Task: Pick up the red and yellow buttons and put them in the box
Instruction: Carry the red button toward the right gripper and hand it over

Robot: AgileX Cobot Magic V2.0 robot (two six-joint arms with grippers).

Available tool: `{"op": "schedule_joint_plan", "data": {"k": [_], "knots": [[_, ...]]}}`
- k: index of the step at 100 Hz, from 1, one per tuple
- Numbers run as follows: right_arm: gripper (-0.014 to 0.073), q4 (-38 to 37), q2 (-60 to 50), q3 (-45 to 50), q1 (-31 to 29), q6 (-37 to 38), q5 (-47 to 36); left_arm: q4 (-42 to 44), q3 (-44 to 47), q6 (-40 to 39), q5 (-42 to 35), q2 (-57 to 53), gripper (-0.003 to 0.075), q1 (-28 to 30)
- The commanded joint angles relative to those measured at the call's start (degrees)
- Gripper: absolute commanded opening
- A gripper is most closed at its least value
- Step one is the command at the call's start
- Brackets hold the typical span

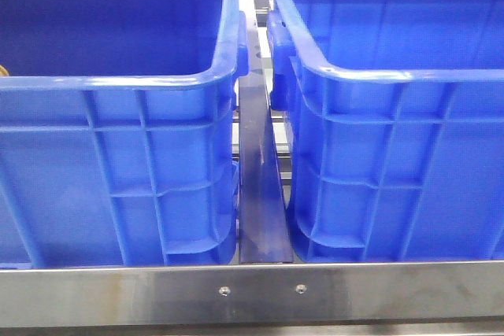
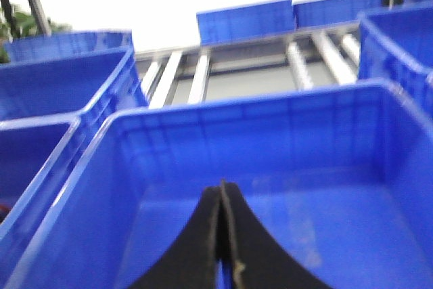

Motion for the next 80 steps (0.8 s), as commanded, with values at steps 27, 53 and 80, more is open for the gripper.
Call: {"op": "schedule_joint_plan", "data": {"k": [27, 53, 80], "knots": [[-0.0036, 9.9, 9.6, -7.3, 0.0, 0.0, 1.1, -0.8, -1.7, 0.0, -4.0, -1.8, -0.0019, -0.4], [0.0488, 19.7, 10.0, -7.2, 0.0, 0.0, 1.5, -0.8, -1.7, 0.0, -4.0, -1.8, -0.0019, -0.4], [0.0570, 34.9, 11.7, -7.2, 0.0, -1.2, 2.5, -0.8, -1.7, 0.0, -4.0, -1.8, -0.0019, -0.4]]}}
